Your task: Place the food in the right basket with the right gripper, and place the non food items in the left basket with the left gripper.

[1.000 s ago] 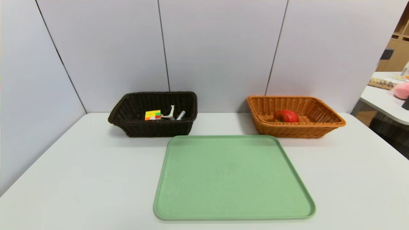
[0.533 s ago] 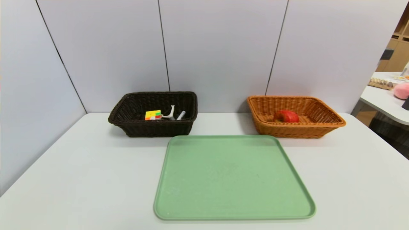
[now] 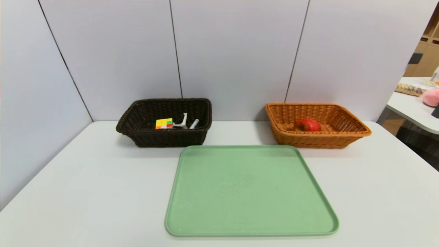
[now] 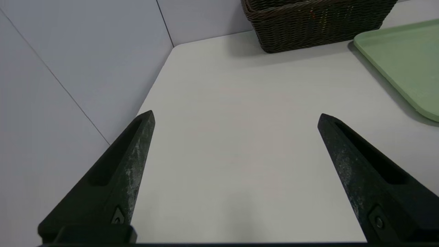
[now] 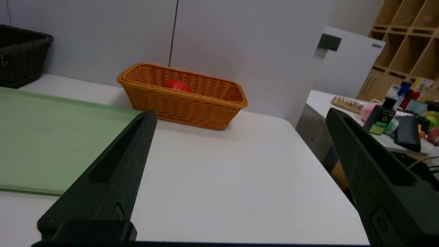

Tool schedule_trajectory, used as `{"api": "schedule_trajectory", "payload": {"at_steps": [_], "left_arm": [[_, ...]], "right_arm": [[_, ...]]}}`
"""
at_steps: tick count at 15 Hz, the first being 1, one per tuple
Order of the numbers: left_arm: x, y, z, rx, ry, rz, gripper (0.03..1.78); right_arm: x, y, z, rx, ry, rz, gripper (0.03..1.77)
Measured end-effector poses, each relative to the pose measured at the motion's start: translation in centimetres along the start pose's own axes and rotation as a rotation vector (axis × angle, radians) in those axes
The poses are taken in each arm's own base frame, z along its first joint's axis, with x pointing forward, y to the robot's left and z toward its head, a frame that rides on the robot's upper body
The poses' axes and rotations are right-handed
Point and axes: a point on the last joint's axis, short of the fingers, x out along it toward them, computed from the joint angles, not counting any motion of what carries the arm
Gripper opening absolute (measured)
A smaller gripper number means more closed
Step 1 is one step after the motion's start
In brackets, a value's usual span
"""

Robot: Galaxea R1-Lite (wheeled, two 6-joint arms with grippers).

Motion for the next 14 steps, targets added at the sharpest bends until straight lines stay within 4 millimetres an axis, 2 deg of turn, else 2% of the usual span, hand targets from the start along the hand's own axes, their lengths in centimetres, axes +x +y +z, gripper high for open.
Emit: {"api": "schedule_trajectory", "payload": {"at_steps": [2, 4, 6, 8, 14], "left_arm": [[1.3, -0.5, -2.1, -0.004, -0.027, -0.002, 1.69], [1.7, -0.8, -2.9, -0.032, -0.053, -0.053, 1.69], [1.7, -1.1, -4.1, -0.067, 0.040, -0.112, 1.69], [1.7, -1.2, -4.2, -0.110, 0.057, -0.116, 1.69], [1.8, -1.2, -4.2, -0.120, 0.047, -0.109, 1.69]], "right_arm": [[0.2, 0.1, -0.5, -0.008, -0.059, -0.017, 1.70], [0.2, 0.5, -1.8, -0.014, 0.037, 0.008, 1.70], [0.0, 0.9, -3.3, 0.002, 0.173, 0.069, 1.70], [-0.1, 1.1, -3.8, 0.044, 0.223, 0.093, 1.70], [-0.1, 1.1, -3.8, 0.062, 0.224, 0.093, 1.70]]}}
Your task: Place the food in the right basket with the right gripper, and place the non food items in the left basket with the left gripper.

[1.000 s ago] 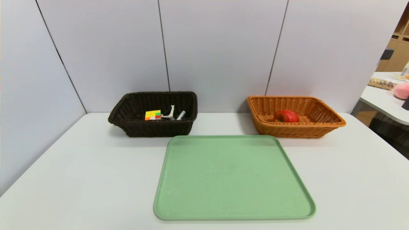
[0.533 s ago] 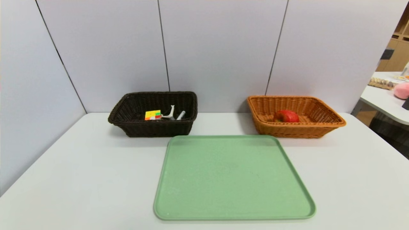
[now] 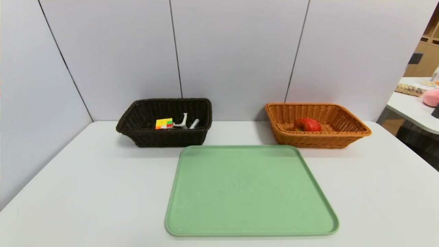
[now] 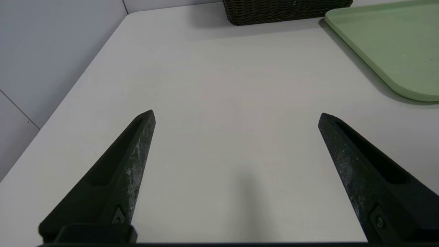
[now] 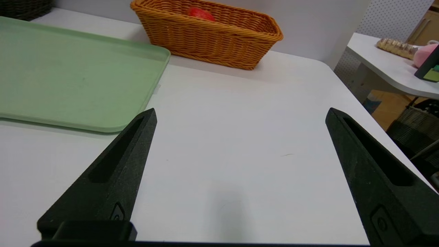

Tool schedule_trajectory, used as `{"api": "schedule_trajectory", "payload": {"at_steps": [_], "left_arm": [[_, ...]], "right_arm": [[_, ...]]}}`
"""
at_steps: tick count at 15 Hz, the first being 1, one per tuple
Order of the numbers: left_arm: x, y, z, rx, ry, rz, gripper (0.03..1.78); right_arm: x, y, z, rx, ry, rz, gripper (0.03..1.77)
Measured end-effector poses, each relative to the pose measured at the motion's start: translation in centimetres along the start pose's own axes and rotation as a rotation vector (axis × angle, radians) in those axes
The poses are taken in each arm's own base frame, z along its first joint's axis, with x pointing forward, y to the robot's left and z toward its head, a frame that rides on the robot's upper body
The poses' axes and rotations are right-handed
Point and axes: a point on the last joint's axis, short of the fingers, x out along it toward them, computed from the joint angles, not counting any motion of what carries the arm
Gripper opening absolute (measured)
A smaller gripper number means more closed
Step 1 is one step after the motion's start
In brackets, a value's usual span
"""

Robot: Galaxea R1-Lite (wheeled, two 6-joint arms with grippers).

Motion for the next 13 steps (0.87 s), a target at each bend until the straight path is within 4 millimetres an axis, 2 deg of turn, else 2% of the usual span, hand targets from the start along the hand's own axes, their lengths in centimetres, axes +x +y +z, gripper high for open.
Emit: {"api": "schedule_trajectory", "payload": {"at_steps": [13], "left_arm": [[0.00, 0.00, 0.00, 0.000, 0.000, 0.000, 1.69]], "right_arm": [[0.00, 0.05, -0.02, -0.027, -0.001, 0.021, 1.70]]}}
